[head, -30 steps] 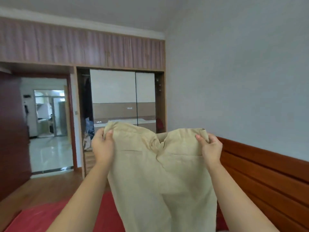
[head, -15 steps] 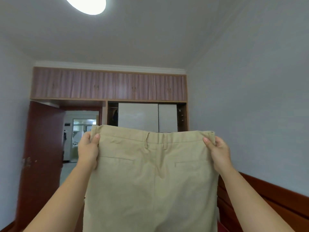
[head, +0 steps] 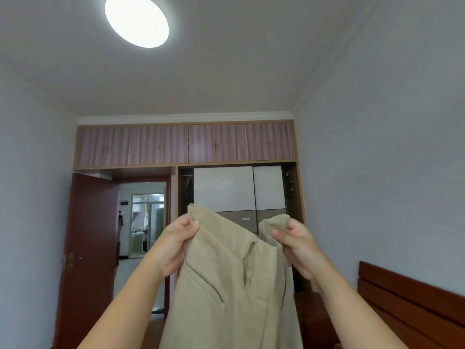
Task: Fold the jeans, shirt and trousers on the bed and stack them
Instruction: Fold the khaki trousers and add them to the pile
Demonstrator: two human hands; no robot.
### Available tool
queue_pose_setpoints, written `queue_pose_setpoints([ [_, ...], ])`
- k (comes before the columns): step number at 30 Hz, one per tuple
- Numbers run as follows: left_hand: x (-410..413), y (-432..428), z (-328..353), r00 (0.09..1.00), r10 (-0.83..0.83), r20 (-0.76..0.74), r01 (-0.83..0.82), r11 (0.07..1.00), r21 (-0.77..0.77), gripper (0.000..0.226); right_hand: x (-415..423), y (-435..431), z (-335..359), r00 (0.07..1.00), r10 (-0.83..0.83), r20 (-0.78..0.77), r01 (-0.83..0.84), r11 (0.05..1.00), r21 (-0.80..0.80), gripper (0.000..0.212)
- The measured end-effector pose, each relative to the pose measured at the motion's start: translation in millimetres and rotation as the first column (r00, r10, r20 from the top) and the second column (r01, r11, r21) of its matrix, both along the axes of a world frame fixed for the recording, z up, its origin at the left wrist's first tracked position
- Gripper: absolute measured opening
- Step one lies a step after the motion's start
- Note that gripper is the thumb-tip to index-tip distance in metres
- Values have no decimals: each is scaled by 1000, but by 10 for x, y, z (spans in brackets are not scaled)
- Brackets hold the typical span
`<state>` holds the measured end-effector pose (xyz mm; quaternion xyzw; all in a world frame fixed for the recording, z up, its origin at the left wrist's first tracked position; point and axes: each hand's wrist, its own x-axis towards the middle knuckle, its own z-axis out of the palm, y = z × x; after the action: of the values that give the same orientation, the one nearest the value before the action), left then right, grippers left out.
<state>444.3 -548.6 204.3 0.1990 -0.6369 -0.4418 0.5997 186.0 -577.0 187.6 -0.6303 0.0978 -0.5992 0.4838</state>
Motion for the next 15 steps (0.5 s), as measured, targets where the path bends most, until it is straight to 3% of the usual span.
queue_pose_setpoints([
  [2,-143,3,-36,998,-48,49,49,999,-14,57,87,62,38,996,-6,-89,3,999,-32,23],
  [7,-343,24,-90,985,-107,136,116,991,-63,40,133,125,127,961,-31,-274,-14,987,-159,15],
  [12,-464,30,-144,970,-107,218,132,986,-105,10,119,284,237,905,-140,-403,-3,943,-334,29],
  [14,-531,28,-184,971,-108,212,130,987,-94,26,126,338,288,866,-207,-455,-2,909,-417,32],
  [15,-561,6,-210,972,-115,205,138,985,-101,15,128,349,301,845,-240,-478,-4,891,-454,34],
])
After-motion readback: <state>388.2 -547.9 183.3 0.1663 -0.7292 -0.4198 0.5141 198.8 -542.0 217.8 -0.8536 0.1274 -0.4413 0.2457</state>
